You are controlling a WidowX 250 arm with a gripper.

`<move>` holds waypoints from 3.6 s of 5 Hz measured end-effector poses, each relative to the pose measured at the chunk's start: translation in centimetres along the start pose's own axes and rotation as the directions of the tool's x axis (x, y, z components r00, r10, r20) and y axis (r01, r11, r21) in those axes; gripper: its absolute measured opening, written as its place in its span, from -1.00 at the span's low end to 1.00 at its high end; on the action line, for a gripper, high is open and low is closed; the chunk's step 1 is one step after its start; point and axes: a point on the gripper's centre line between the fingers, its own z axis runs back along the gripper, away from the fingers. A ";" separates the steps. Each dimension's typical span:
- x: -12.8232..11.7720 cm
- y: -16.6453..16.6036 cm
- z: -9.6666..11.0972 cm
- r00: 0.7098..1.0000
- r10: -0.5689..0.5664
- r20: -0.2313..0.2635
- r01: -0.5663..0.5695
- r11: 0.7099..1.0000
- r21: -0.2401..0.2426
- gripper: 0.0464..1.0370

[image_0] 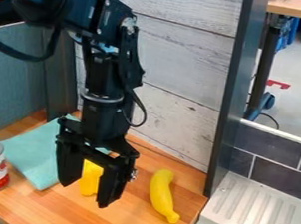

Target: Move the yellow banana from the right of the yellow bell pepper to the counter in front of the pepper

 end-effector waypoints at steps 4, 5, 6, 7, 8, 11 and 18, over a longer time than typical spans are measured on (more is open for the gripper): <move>5.4 -1.2 1.7 0.959 0.253 0.125 -0.251 0.967 -0.033 0.93; 8.1 -1.2 1.0 0.964 0.220 0.146 -0.217 0.976 -0.034 0.93; 10.1 -0.8 0.3 0.948 0.251 0.194 -0.251 0.968 -0.025 0.93; 11.7 -0.8 -1.1 0.944 0.271 0.189 -0.273 0.962 -0.018 0.93; 12.8 -0.7 -2.7 0.941 0.298 0.162 -0.300 0.954 -0.009 0.93; 14.5 -0.9 -6.7 0.881 0.444 0.162 -0.445 0.895 -0.032 0.93; 0.5 -2.2 -6.6 0.851 0.517 0.093 -0.520 0.854 0.007 0.10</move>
